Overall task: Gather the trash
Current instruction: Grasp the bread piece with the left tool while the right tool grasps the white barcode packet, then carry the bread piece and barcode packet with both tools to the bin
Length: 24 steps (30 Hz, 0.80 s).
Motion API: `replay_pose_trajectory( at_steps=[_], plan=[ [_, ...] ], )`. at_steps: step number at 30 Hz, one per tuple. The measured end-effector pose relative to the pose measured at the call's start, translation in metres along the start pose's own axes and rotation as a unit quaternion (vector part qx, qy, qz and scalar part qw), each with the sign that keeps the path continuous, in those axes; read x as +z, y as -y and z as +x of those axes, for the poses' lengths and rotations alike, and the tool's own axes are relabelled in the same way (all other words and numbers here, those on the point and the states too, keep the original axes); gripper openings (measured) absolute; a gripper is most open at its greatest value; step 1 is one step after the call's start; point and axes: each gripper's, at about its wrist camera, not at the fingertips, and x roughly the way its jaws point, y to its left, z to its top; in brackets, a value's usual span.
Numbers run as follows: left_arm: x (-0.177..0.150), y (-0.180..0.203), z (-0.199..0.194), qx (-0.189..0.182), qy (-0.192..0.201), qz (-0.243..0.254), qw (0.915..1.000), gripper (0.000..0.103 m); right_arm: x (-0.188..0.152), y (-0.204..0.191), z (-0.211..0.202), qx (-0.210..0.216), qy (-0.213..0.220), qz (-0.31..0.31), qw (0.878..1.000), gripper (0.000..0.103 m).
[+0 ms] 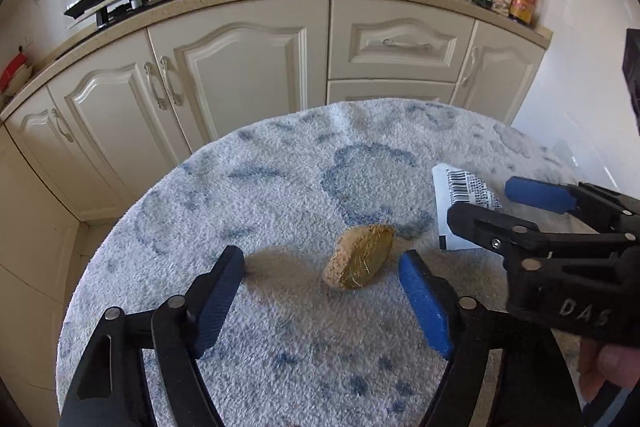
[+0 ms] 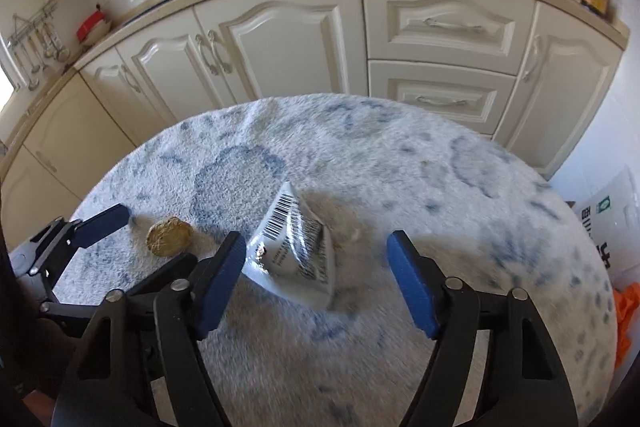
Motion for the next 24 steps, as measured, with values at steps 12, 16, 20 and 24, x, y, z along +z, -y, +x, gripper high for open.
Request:
replay_pose_trajectory(
  at_steps=[12, 16, 20, 24],
  plan=[
    [0.004, 0.001, 0.007, -0.062, 0.001, -0.010, 0.9980, 0.017, -0.025, 0.009, -0.027, 0.016, 0.010, 0.010, 1.000, 0.023],
    [-0.006, -0.008, -0.003, -0.077, 0.000, -0.024, 0.9967, 0.017, -0.044, 0.022, -0.055, 0.022, 0.019, 0.029, 0.999, 0.023],
    [-0.015, -0.011, -0.022, -0.084, 0.009, -0.036, 0.9958, 0.017, -0.061, 0.027, -0.088, 0.028, 0.031, 0.045, 0.998, 0.023],
    [-0.026, -0.003, -0.052, -0.089, 0.029, -0.034, 0.9950, 0.017, -0.083, 0.029, -0.126, 0.031, 0.048, 0.057, 0.997, 0.023]
  ],
)
